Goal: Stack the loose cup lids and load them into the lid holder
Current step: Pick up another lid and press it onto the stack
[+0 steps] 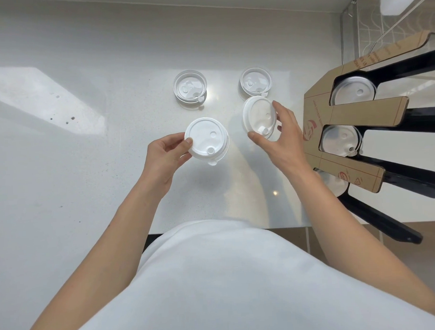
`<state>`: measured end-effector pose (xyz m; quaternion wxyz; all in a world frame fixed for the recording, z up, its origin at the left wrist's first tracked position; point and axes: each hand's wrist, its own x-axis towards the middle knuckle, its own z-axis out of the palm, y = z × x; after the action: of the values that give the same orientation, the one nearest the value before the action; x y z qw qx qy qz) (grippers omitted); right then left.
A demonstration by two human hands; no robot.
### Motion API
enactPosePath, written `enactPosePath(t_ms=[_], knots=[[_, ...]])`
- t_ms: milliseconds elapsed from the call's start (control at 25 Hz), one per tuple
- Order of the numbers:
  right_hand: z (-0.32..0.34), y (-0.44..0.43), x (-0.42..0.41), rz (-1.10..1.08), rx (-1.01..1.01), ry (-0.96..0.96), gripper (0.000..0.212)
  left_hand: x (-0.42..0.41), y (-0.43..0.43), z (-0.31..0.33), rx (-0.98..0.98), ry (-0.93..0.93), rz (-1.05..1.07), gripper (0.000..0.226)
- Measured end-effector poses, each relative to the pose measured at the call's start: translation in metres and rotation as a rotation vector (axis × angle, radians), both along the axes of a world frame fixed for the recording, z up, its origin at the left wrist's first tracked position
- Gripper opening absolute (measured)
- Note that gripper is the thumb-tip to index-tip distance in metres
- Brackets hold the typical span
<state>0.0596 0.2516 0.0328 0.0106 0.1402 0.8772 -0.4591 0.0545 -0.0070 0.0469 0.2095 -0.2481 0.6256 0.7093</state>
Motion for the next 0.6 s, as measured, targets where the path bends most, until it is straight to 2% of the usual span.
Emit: enactPosePath(t_ms=[120, 240, 600], knots=[[0.022, -0.015, 0.008, 0.148, -0.117, -0.039, 0.081, -0.001, 0.0, -0.002, -0.019, 0.003, 0.004, 0.027], [0.029, -0.027, 0.014, 0.251, -0.127, -0.038, 0.079, -0.001, 0.001, 0.0, -0.018, 0.002, 0.0, 0.03], [0.029, -0.043, 0.013, 0.301, -0.163, -0.026, 0.068, 0.001, 0.006, 0.011, 0.047, 0.034, -0.047, 0.028]])
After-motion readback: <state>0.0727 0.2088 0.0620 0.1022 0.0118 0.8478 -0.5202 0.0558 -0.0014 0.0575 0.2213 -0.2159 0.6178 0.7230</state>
